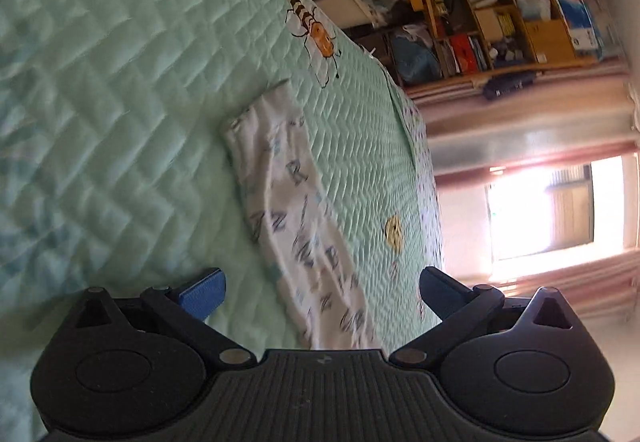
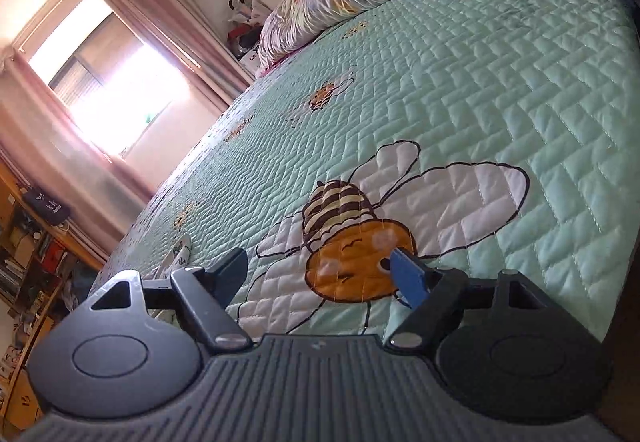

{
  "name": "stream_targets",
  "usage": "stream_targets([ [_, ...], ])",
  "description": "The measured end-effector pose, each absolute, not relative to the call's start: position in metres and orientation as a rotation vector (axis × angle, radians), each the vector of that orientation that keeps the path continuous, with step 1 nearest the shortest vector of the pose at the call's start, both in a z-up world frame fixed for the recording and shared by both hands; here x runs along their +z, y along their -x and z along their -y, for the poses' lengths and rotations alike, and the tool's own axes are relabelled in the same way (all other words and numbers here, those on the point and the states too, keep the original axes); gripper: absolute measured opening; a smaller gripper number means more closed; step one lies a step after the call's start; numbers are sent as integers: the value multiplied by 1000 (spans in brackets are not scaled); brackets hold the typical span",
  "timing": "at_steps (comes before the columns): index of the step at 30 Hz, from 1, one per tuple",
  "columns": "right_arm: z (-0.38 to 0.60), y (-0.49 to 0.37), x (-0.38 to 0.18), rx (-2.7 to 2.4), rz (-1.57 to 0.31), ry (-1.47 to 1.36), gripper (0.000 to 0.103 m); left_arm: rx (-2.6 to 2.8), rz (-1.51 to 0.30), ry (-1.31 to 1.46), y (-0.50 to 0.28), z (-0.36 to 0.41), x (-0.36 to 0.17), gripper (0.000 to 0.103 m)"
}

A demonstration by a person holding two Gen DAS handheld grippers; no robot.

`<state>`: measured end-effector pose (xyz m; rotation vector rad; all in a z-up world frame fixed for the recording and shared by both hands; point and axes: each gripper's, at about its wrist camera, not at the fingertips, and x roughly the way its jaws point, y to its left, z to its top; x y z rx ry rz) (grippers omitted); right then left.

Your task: Fold clothes

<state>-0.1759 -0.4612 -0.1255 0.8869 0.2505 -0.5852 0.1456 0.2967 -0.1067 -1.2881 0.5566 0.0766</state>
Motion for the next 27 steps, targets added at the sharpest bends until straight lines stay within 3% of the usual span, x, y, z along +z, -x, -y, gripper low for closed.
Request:
stream_targets([
  [11,455,168,-120,-593,-290,-824,91,114,-447,1171,-202,-299,-102,101],
  [12,454,167,-120,-594,-295,-817,91,112,-450,1139,-205,-298,-100,94],
  [14,453,165,-119,-599,-304,-804,92,103,-476,1091,-213,-298,-101,57],
  [15,452,165,-119,-601,-307,-799,92,102,-497,1116,-215,-301,-108,25],
  [16,452,165,-119,-602,-309,-796,92,111,-510,1165,-215,-306,-118,8],
  [27,451,165,-118,-603,-310,-796,92,127,-453,1193,-203,-315,-121,7],
])
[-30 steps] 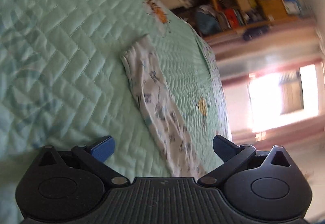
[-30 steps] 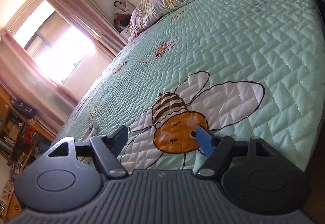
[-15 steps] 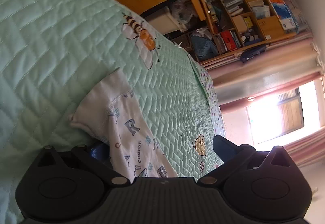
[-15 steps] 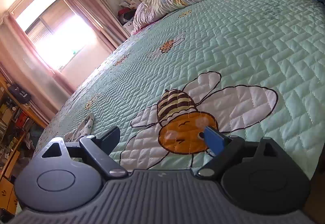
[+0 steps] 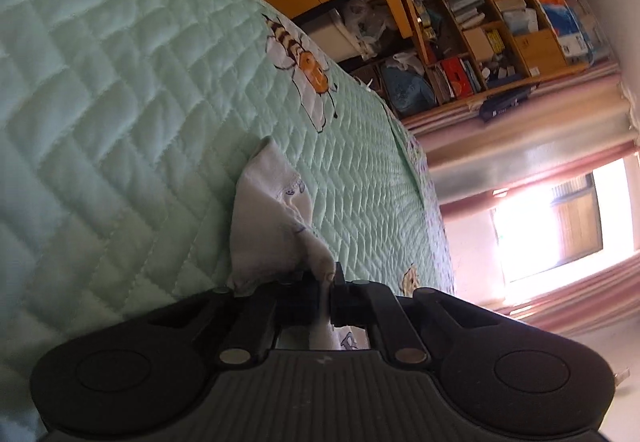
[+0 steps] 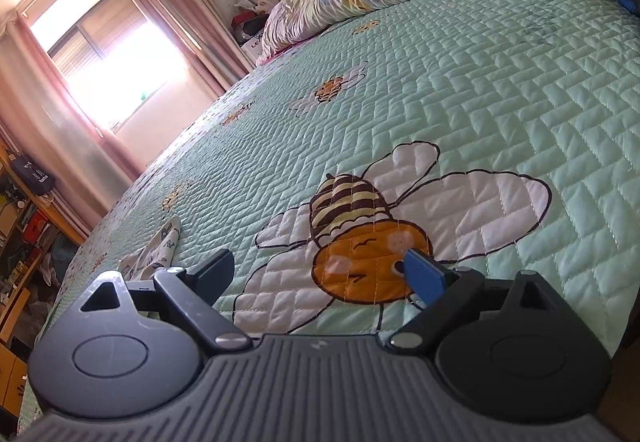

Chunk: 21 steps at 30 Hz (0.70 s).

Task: Fold clothes
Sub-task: 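Close the left gripper on the garment edge and lift it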

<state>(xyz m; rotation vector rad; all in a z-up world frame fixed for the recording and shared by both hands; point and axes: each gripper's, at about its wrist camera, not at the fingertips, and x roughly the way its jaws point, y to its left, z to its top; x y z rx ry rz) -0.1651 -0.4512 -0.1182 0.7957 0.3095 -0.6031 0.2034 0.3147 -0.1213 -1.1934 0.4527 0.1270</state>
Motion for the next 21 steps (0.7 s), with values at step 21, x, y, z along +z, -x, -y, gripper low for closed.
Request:
stream_targets([
  [21,453,166,-120,-596,-298,-809,92,191,-380,1247,-162,-329,-113,48],
])
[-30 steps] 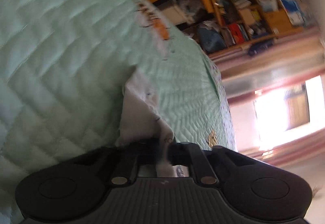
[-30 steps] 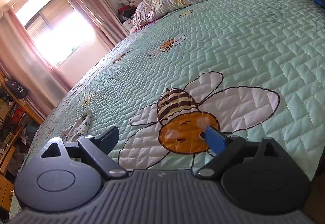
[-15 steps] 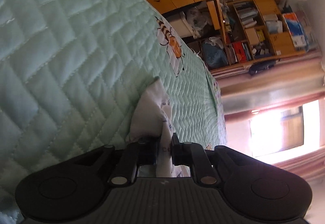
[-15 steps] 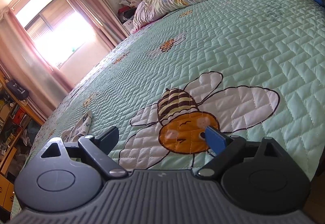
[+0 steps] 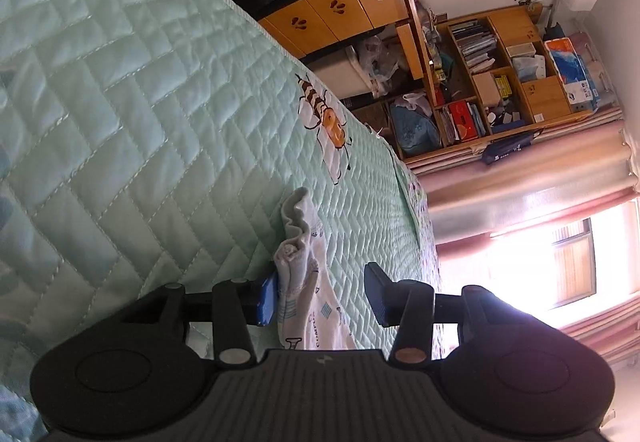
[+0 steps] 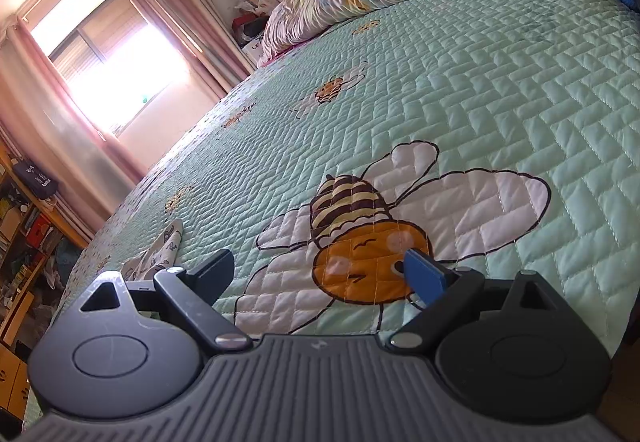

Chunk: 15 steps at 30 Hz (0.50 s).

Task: Fold clothes
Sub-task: 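Close the left gripper on the garment edge and lift it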

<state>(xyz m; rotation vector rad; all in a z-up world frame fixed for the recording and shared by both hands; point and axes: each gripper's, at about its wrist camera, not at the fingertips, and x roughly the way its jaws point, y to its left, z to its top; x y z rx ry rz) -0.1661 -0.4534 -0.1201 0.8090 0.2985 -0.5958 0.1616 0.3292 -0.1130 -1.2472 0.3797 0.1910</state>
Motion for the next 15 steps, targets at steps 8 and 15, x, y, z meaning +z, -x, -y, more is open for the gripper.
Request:
stream_targets([
  [8,453,165,-119,-600,-304,-803,92,167,-381,1227,-162,-325,-106,61],
  [15,453,164,-120,-602,-305,-800,92,199,-442,1172,-175,-327,-107,63],
])
